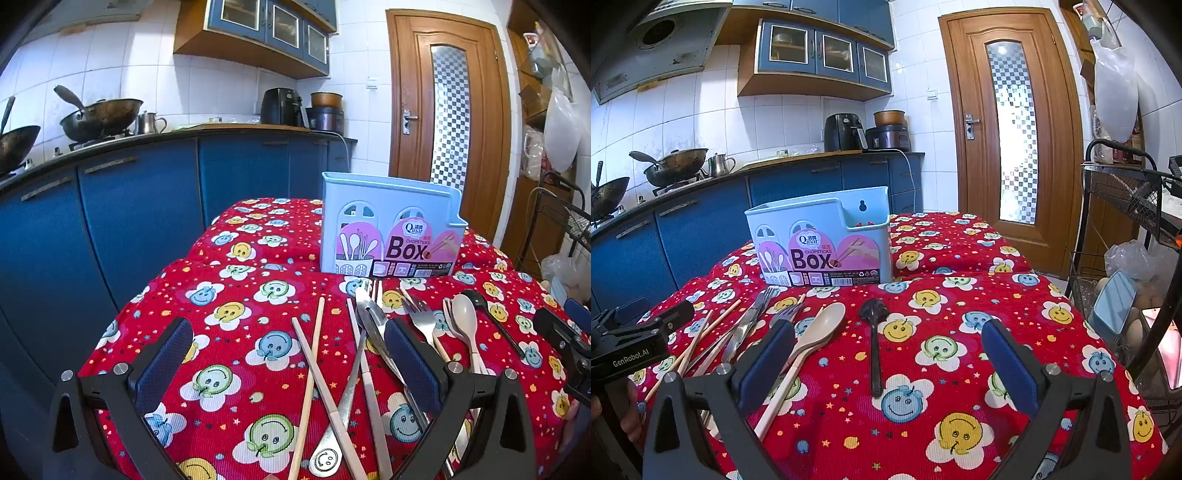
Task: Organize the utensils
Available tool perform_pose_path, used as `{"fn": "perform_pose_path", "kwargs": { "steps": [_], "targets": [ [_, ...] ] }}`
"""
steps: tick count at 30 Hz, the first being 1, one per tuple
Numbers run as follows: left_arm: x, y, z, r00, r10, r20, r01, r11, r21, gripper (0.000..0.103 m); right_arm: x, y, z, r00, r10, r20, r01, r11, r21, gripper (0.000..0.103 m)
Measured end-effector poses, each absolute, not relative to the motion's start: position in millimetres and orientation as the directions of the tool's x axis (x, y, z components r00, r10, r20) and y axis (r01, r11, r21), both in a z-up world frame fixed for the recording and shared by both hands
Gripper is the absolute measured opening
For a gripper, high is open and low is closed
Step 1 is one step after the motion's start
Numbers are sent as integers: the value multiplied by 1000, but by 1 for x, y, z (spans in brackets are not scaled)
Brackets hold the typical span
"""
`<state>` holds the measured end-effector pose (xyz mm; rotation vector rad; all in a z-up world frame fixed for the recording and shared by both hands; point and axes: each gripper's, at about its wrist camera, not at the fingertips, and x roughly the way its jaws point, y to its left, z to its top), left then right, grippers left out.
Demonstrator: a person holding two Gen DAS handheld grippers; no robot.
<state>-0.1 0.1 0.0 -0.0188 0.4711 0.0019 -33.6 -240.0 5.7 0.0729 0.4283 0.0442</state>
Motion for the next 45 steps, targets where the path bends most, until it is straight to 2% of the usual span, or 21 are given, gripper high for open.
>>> {"fn": "perform_pose_path", "kwargs": {
  "steps": [45],
  "targets": [
    [3,0,-1,884,-5,-467,-3,1000,-16,103,-32,-242,5,902,72,-426,-35,995,93,103]
  ]
}}
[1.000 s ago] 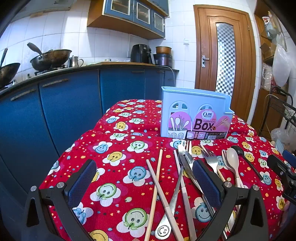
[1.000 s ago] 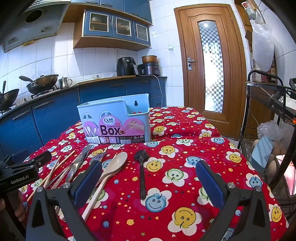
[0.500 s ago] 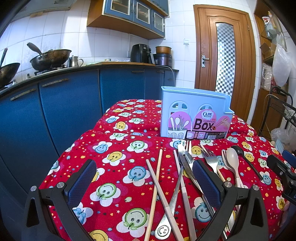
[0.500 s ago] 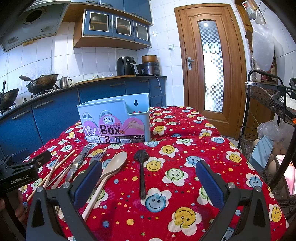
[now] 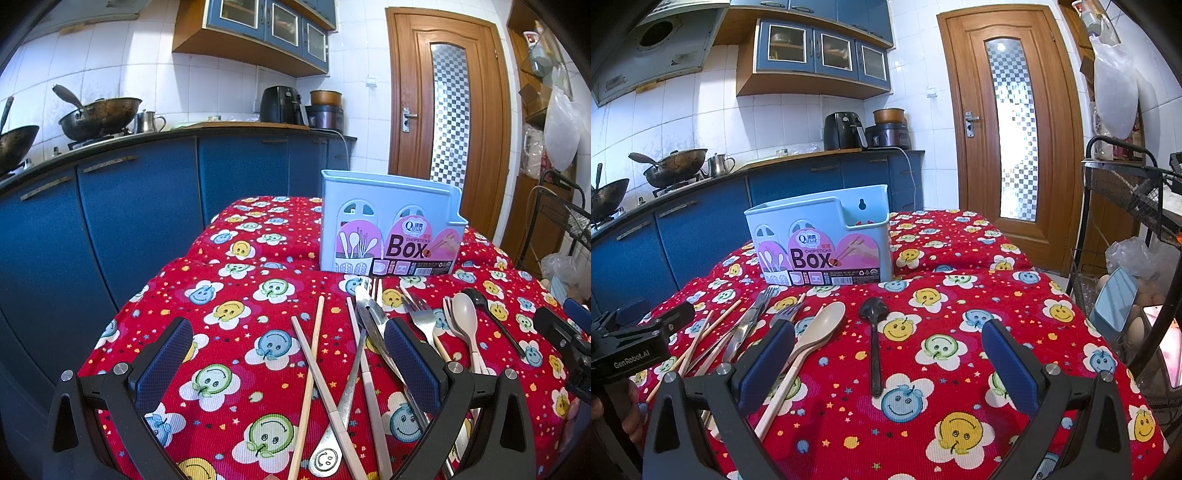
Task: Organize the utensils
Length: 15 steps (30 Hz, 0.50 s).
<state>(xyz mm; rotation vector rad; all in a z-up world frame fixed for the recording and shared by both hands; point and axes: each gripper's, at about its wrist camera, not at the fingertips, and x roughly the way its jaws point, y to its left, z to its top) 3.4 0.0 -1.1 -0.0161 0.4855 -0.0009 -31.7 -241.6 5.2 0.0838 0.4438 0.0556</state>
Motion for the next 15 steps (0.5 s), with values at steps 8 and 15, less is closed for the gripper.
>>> {"fn": "perform_pose_path", "kwargs": {
  "steps": [8,15],
  "targets": [
    [12,10,4,833,-75,-548,40,996,-75,103,-17,-252,12,838,120,-533,-74,992,107,103],
    [24,19,12,776,-34,-629,27,999,-21,103,2,-259,24,743,162,-649,-119,987,110,100]
  ]
}}
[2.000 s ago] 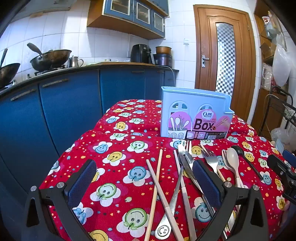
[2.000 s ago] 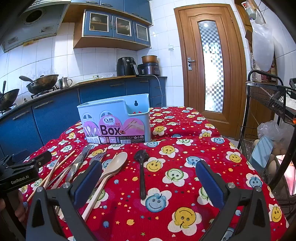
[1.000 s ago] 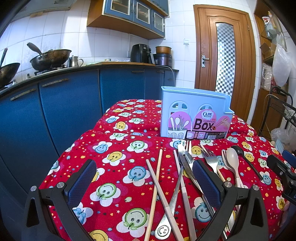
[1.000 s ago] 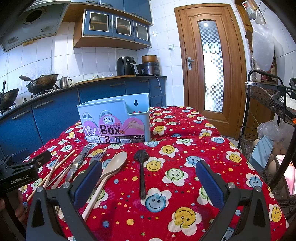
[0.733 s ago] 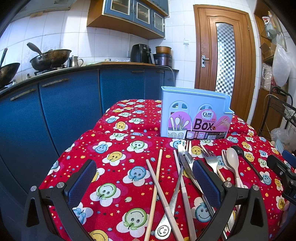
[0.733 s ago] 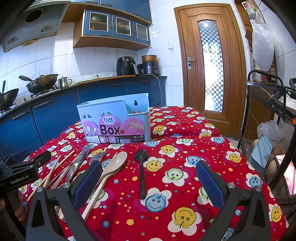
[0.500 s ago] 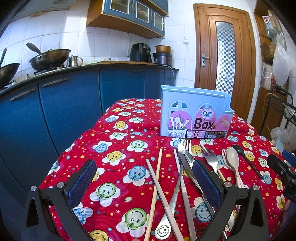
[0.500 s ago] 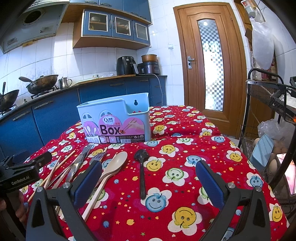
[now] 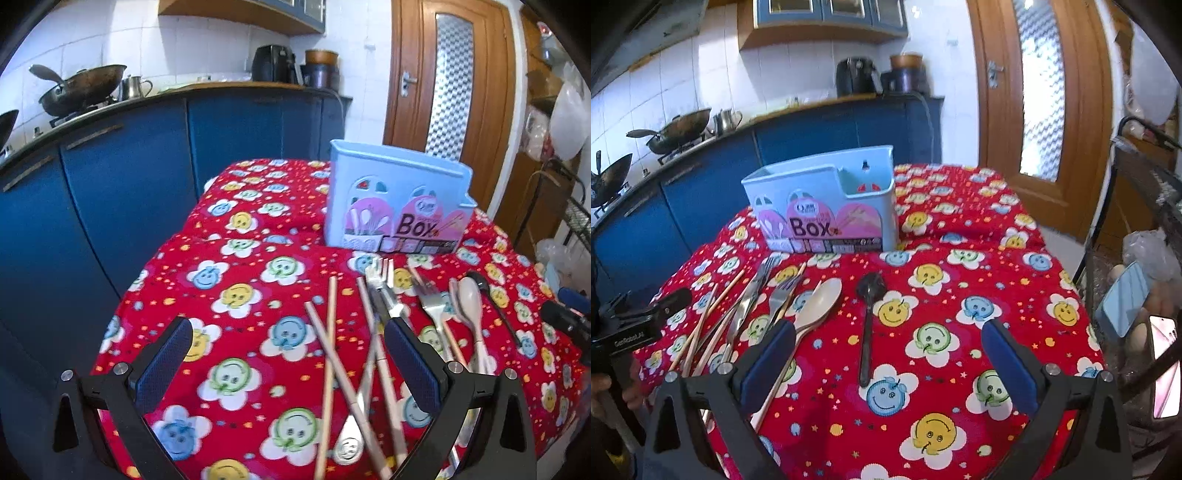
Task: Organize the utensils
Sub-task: 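Grasp a wooden chopstick with the left tool while the right tool grasps the black spoon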
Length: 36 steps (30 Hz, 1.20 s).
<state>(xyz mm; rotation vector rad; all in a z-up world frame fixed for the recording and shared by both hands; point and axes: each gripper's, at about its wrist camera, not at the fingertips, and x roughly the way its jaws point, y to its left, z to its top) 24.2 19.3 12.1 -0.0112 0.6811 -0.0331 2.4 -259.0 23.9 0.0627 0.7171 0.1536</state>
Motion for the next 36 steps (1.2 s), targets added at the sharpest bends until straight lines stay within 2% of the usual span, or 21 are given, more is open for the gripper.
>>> {"fn": "perform_pose_path", "kwargs": {
  "steps": [4,7,9,12,14,16,18,26,28,29,30,36],
  "targets": [
    [33,21,10,721,-26,-693,46,999,10,99,16,-259,23,685,173,-708,-143,984,102,92],
    [40,22,7,664,-55,-746,73,997,-8,88,27,-256,21,640,176,-748,-163,982,92,83],
    [44,21,4,621,-87,-779,101,994,-31,66,33,-254,19,609,182,-772,-175,980,92,75],
    [48,20,0,553,-162,-817,138,985,-102,43,43,-251,15,554,192,-810,-194,976,98,67],
    [51,19,-3,518,-206,-831,149,978,-149,39,50,-251,11,514,199,-835,-200,974,109,61],
    [54,17,-5,494,-232,-838,158,972,-175,30,57,-251,7,480,203,-853,-199,973,120,56],
    [55,15,-6,471,-264,-842,173,963,-206,14,63,-252,4,457,208,-865,-202,971,127,50],
    [61,10,-12,446,-275,-852,180,960,-216,9,85,-244,-7,391,210,-896,-221,967,130,37],
    [64,11,-12,451,-274,-849,179,960,-214,6,88,-241,-7,389,193,-901,-226,968,110,22],
    [64,12,-11,455,-274,-848,180,960,-214,6,89,-241,-7,386,190,-903,-226,968,107,11],
    [64,14,-9,456,-275,-846,182,960,-214,6,90,-242,-7,379,191,-905,-224,968,111,9],
    [67,22,3,474,-271,-838,187,961,-205,5,85,-248,-3,339,189,-922,-222,968,117,8]
  ]
}}
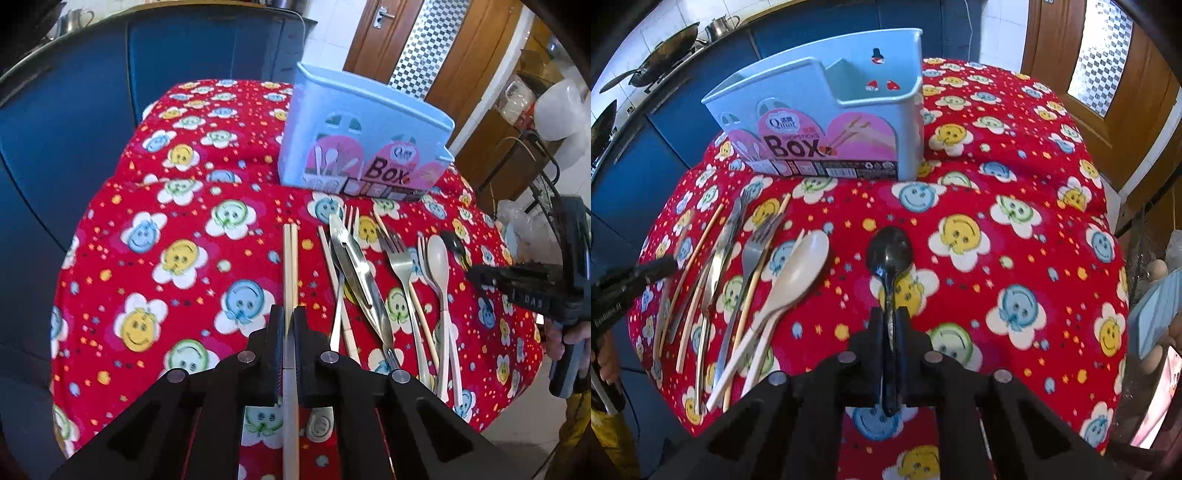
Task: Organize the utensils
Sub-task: 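Grasp a wooden chopstick with the left tool while the right tool grasps the black spoon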
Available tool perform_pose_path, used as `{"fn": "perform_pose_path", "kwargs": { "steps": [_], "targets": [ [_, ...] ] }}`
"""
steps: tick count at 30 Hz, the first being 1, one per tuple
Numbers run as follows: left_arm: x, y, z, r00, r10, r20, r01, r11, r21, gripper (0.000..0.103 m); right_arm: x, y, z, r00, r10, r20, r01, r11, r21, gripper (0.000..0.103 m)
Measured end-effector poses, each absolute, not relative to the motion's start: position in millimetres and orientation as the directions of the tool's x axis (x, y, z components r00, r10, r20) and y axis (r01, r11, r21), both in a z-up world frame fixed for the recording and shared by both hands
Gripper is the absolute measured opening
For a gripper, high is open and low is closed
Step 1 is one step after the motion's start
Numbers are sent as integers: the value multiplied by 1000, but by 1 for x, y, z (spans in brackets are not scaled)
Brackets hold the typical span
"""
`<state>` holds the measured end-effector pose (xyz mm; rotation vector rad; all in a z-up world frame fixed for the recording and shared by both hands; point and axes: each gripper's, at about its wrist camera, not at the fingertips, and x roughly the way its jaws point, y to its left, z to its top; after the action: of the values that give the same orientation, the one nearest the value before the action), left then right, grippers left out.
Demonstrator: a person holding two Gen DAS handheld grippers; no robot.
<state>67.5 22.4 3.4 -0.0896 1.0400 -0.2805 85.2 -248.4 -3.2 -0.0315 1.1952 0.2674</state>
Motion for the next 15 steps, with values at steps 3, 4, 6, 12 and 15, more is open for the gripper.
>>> {"fn": "perform_pose_path", "kwargs": {
  "steps": [3,4,6,12,15],
  "targets": [
    [71,27,4,470,-263,-843,179,963,-201,5,79,-250,-3,312,171,-935,-232,968,100,8],
    [72,28,3,468,-253,-847,174,966,-193,6,78,-251,-2,300,167,-939,-233,967,98,8],
    [76,31,-4,446,-240,-862,163,969,-185,6,76,-252,-2,285,164,-945,-232,968,98,8],
    [81,34,-17,385,-223,-896,162,972,-172,7,84,-249,-2,206,145,-968,-251,964,91,9],
    [85,31,-17,344,-201,-917,175,973,-147,8,91,-246,-3,160,139,-977,-261,961,93,11]
  ]
}}
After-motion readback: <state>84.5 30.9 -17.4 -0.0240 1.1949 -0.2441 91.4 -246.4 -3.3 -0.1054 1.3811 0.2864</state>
